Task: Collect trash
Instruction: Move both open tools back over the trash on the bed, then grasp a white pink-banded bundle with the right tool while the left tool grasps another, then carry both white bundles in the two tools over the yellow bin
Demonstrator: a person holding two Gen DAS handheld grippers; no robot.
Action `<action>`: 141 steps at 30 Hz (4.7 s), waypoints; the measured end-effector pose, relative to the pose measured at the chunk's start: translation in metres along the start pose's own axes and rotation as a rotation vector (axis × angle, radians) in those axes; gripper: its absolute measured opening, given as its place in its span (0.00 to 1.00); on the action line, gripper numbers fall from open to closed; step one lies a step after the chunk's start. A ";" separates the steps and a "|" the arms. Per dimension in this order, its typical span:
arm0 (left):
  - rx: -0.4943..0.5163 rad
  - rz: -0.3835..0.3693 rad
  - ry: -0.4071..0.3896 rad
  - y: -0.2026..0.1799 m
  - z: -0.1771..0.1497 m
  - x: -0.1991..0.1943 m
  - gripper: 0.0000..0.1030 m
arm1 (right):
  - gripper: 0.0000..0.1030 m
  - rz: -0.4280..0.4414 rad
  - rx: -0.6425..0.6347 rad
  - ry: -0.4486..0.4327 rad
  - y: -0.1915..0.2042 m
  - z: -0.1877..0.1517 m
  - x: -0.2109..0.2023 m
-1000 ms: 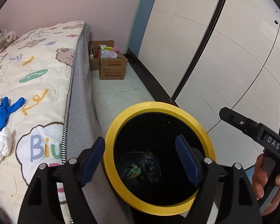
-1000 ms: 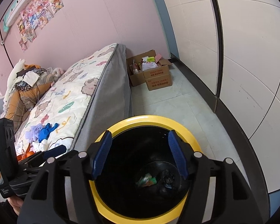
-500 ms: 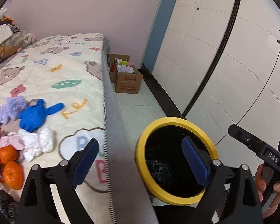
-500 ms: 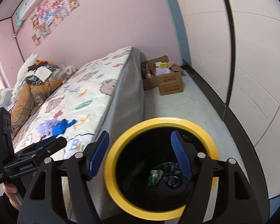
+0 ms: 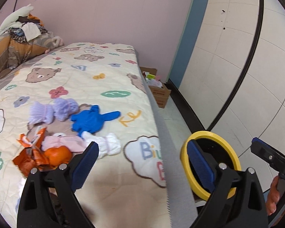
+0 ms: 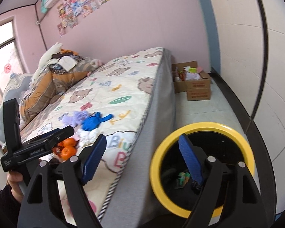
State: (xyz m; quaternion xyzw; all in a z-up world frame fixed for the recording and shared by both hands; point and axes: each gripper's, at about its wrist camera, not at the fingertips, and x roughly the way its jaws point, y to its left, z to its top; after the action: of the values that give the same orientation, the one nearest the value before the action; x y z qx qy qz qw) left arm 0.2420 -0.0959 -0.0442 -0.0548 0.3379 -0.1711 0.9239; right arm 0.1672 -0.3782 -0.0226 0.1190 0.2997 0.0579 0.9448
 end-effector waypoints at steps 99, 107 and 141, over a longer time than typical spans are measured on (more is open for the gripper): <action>-0.124 0.083 0.151 0.201 -0.093 -0.045 0.34 | 0.42 0.149 -0.242 0.291 0.175 -0.028 0.238; -0.167 0.098 0.172 0.216 -0.116 -0.067 0.35 | 0.42 0.150 -0.232 0.297 0.175 -0.030 0.237; -0.046 0.029 -0.142 0.099 -0.012 -0.136 0.26 | 0.41 0.189 -0.144 -0.054 0.111 0.052 0.037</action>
State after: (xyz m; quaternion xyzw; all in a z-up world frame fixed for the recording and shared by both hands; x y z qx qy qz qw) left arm 0.1646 0.0445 0.0076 -0.0832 0.2764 -0.1456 0.9463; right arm 0.2236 -0.2741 0.0270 0.0799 0.2569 0.1651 0.9489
